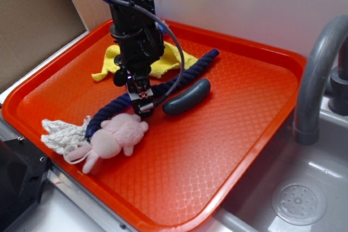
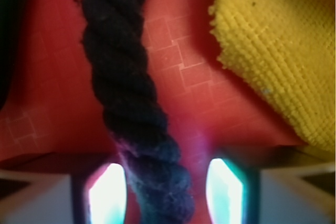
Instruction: Grab the blue rope.
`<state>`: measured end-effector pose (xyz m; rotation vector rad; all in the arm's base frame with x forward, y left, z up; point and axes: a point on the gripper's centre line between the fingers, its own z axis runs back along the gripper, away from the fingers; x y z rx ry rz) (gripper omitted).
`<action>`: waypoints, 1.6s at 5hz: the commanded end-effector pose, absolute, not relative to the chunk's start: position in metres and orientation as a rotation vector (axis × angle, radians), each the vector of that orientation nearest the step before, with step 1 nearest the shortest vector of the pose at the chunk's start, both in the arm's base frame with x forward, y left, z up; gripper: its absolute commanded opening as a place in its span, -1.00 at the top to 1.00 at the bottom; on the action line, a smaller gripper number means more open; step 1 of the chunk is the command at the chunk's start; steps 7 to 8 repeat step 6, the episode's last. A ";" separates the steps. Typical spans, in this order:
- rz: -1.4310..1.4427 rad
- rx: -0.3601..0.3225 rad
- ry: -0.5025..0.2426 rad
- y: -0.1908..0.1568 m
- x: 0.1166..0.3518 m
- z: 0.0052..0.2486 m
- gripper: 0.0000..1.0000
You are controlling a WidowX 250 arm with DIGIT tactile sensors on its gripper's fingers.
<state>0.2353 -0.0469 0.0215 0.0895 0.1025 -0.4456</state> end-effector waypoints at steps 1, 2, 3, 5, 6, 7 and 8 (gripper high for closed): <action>-0.445 0.116 -0.003 -0.048 0.233 0.044 1.00; -0.350 0.134 -0.107 -0.044 0.236 0.094 1.00; -0.283 0.125 -0.185 -0.046 0.240 0.144 1.00; -0.152 0.003 -0.232 -0.068 0.242 0.240 1.00; -0.202 -0.039 -0.214 -0.077 0.245 0.248 1.00; -0.202 -0.039 -0.214 -0.077 0.245 0.248 1.00; -0.202 -0.039 -0.214 -0.077 0.245 0.248 1.00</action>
